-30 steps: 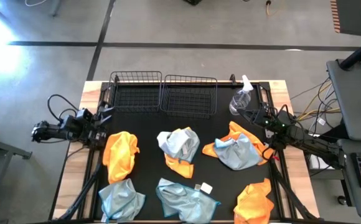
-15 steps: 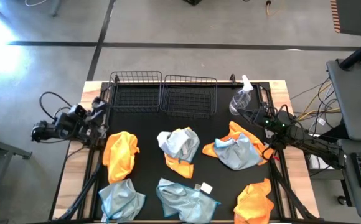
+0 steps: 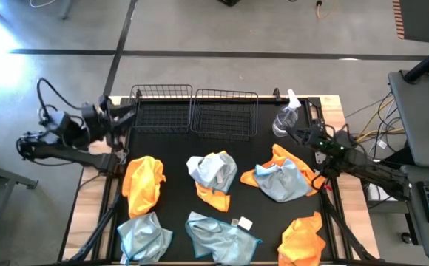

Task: Sort microfiber towel by color & place in baskets
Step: Put the yellow microfiber cloth into the left black wire basket

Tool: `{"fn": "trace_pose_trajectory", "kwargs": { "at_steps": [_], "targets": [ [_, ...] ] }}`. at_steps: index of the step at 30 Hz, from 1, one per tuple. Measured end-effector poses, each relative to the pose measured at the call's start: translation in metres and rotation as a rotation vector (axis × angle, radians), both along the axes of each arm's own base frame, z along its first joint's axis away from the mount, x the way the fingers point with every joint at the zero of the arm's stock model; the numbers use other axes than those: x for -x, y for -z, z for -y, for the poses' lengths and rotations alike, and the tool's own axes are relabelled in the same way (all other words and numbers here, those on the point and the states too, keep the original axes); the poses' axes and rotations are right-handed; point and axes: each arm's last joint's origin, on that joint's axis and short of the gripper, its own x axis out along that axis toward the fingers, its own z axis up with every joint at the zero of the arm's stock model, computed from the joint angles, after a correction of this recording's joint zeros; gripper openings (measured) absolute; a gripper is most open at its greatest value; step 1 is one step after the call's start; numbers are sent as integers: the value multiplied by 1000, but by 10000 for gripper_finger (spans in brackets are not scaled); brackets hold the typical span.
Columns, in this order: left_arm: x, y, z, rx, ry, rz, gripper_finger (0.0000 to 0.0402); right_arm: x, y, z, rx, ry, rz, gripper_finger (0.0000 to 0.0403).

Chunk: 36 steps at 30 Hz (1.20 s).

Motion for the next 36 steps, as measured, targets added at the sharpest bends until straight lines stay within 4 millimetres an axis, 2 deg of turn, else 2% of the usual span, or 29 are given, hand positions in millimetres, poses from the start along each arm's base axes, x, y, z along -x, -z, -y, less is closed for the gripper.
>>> {"fn": "trace_pose_trajectory", "kwargs": {
  "at_steps": [5, 12, 20, 24, 26, 30, 36],
  "targets": [
    [0, -25, -3, 86, -110, -147, 158, 7, -28, -4, 163, 8, 16, 125],
    [-10, -39, -2, 167, -122, -239, 158, 11, -68, -7, 314, 8, -56, 125],
    [-19, -46, -1, 178, -151, -269, 158, -8, -104, 2, 325, -64, -524, 125],
    [-16, -51, -2, 237, -166, -252, 158, -36, -117, 16, 349, -144, -770, 125],
    [-14, -51, -2, 272, -170, -250, 158, -44, -125, 19, 377, -178, -851, 125],
    [-14, -44, -3, 336, -233, -285, 158, -59, -134, 28, 360, -205, -1031, 125],
    [-12, -21, -4, 434, -342, -394, 158, -75, -134, 40, 260, -219, -1311, 125]
  ]
}}
